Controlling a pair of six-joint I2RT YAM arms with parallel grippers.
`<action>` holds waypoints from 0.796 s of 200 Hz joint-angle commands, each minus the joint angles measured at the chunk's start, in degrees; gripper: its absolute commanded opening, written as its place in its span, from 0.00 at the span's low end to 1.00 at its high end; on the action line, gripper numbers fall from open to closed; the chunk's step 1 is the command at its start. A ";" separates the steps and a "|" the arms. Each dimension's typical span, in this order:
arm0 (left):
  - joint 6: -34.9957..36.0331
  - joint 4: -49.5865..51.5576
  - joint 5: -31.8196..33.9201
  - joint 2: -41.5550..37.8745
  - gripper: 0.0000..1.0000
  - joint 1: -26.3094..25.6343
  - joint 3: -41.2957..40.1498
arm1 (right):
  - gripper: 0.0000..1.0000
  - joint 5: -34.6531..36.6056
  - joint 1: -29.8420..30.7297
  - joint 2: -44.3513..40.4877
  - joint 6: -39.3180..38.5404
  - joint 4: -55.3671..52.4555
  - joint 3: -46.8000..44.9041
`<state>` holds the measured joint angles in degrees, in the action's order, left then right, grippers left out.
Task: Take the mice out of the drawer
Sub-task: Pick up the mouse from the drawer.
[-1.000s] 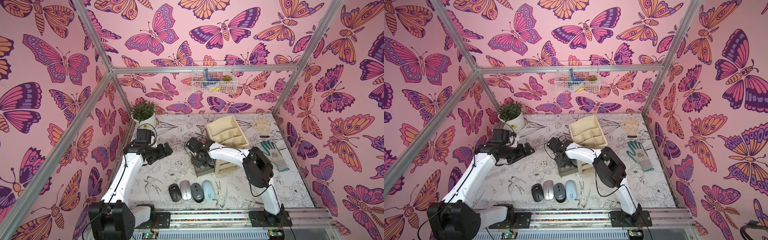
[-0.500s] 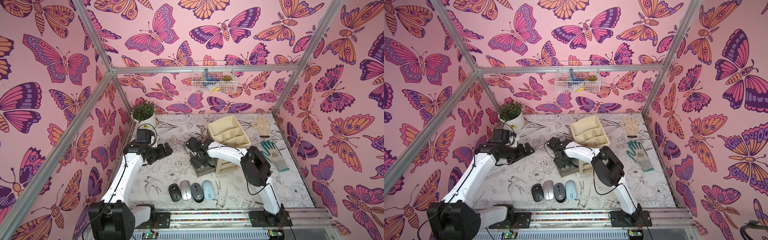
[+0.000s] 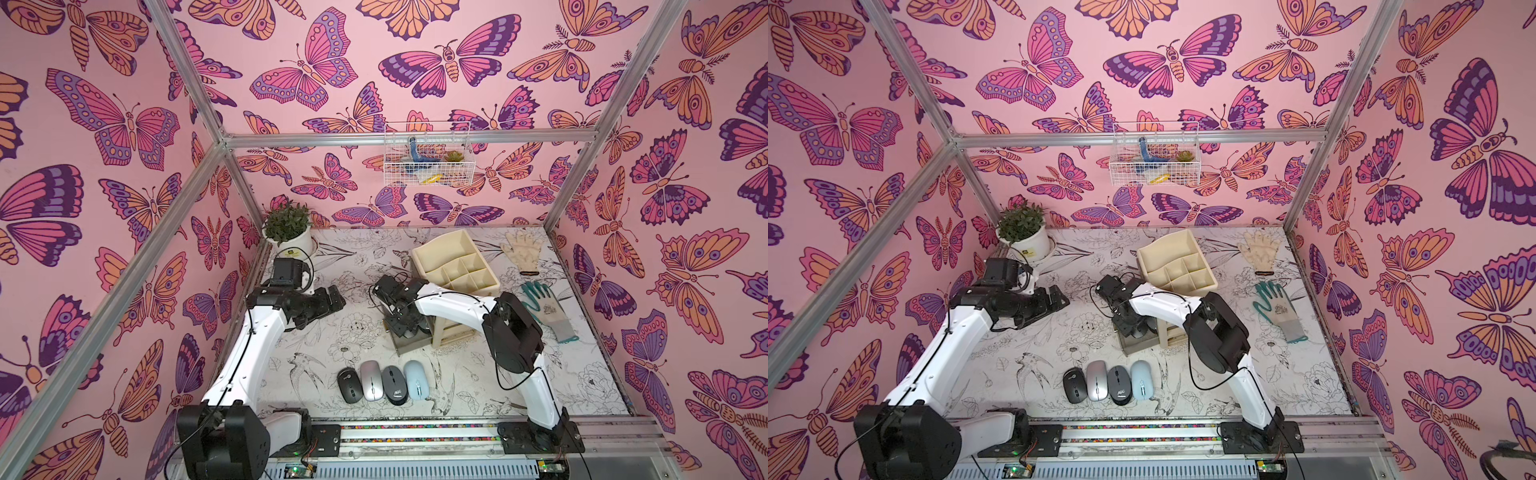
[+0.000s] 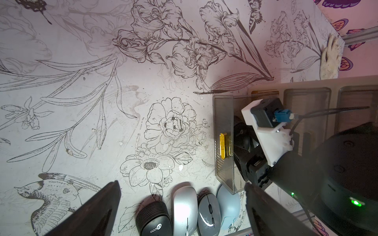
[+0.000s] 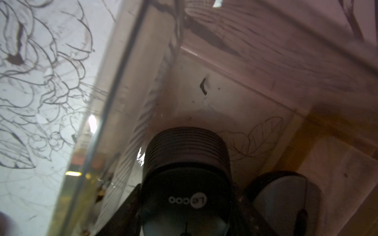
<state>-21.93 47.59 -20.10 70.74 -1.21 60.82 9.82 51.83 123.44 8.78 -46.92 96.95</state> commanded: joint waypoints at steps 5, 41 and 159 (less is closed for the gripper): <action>-0.21 -0.39 0.19 -0.17 1.00 -0.46 -0.08 | 0.54 -0.33 -0.15 -4.86 -0.87 -4.52 -0.47; -0.21 -0.37 0.06 -0.20 1.00 -0.46 -0.08 | 0.54 -0.23 0.55 -8.30 -2.18 -4.48 0.12; -0.72 -0.83 -0.47 1.10 1.00 -1.38 1.05 | 0.56 -1.05 12.24 -34.88 15.32 -7.02 -19.26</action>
<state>-22.11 47.59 -20.16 70.98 -1.76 60.82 9.39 60.20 95.83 13.80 -53.41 87.09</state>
